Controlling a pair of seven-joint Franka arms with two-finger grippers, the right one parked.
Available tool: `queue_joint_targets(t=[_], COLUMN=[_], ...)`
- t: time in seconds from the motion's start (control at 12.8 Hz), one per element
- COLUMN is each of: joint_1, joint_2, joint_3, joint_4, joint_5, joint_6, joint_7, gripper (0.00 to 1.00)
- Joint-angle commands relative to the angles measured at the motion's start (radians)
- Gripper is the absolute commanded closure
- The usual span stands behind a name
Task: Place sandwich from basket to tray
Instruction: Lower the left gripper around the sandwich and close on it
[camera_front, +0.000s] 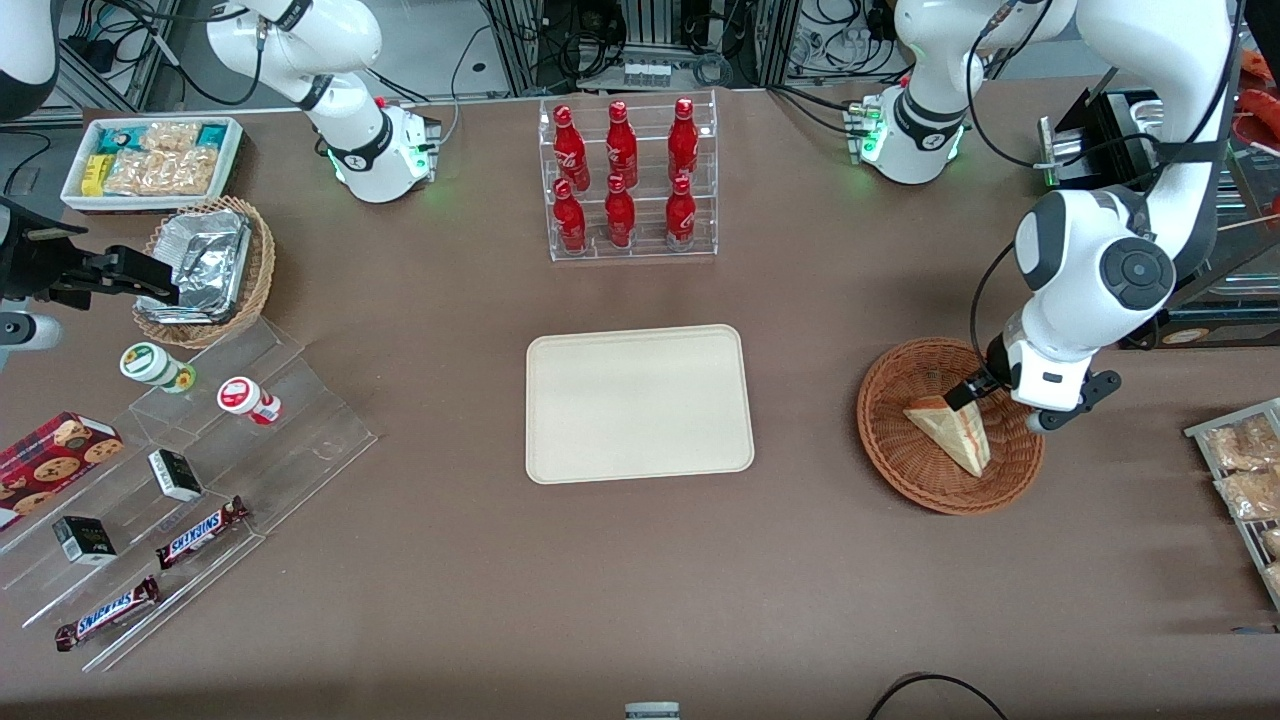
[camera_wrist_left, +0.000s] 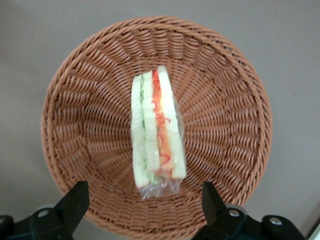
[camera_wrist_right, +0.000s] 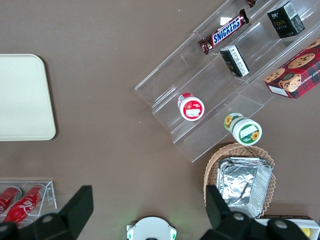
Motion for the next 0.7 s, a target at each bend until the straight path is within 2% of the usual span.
queue_joint_targets(t=[0.0,0.62], joint_1=[-0.008,-0.01], joint_2=[0.029,0.115], joint_3=[-0.004,-0.002], joint_4=[-0.002,-0.002], joint_5=[0.005,0.006], joint_6=[0.065,0.143], joint_7=[-0.056,-0.084], gripper=[0.0,0.0])
